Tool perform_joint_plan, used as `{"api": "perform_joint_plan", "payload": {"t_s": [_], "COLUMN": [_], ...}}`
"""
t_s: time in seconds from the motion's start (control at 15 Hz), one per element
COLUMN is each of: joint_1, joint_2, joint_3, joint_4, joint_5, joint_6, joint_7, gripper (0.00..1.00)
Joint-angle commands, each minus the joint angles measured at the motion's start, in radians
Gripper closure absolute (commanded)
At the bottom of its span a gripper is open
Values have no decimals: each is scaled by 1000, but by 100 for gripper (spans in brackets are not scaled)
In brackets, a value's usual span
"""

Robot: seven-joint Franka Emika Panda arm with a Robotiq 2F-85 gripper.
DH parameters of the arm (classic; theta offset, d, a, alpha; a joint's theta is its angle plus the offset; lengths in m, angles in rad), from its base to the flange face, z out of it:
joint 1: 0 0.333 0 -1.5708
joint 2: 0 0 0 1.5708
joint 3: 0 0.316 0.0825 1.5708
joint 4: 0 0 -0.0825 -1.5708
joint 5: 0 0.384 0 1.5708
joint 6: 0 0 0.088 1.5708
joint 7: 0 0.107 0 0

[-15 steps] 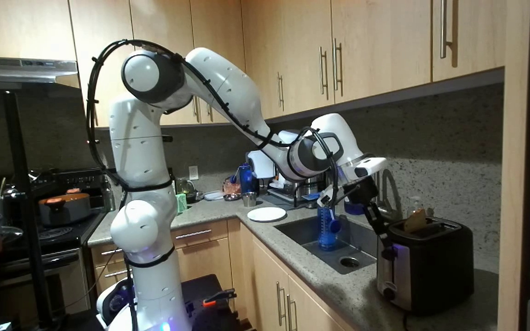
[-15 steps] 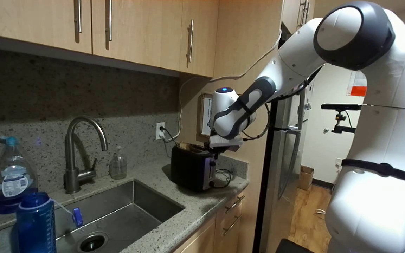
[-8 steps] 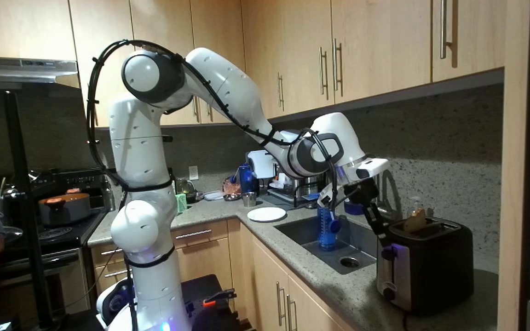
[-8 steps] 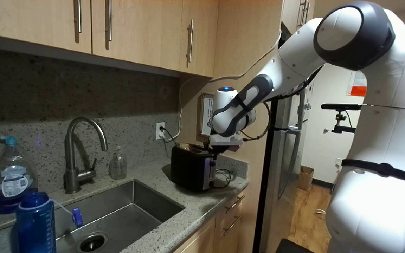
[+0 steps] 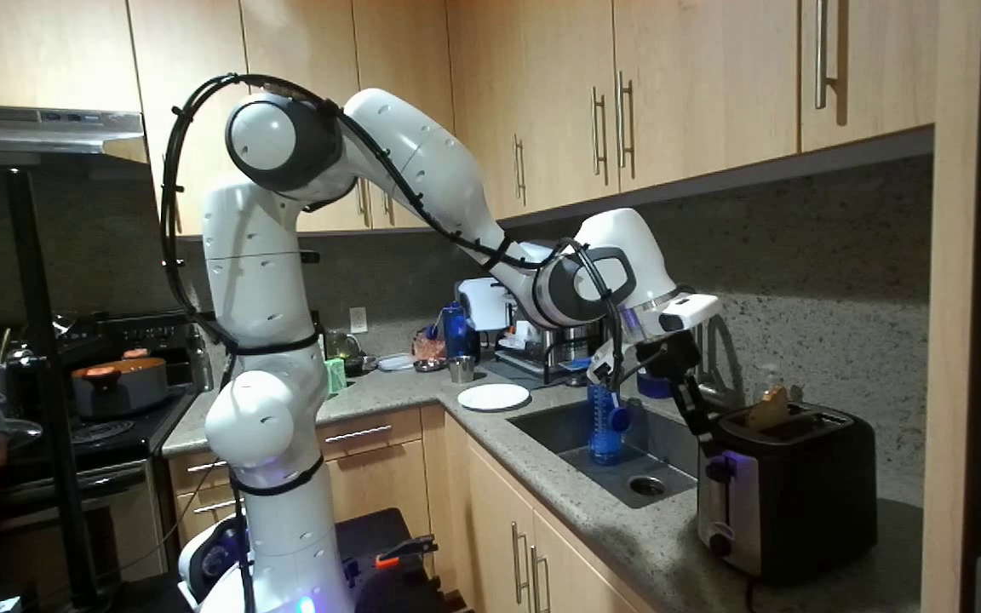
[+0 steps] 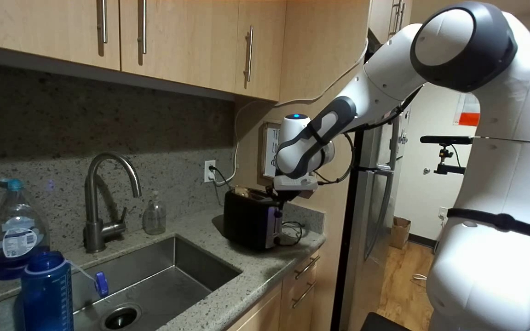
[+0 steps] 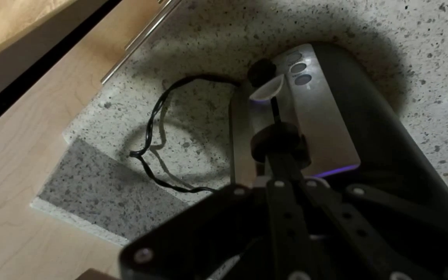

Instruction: Put the slice of bread in the toaster, push the lever on the toaster down

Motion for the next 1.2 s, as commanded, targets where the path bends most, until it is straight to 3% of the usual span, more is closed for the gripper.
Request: {"api": "perform_joint_plan", "payload": {"t_s": [0.0, 1.13], "joint_1": [15, 15], "joint_2": [-9, 9], "joint_3": [-5, -10], "joint_4": [12, 2], "joint_5": [30, -10], "joint_6": [-46, -13], "joint_7": [-25, 25], "gripper": [100, 100]}}
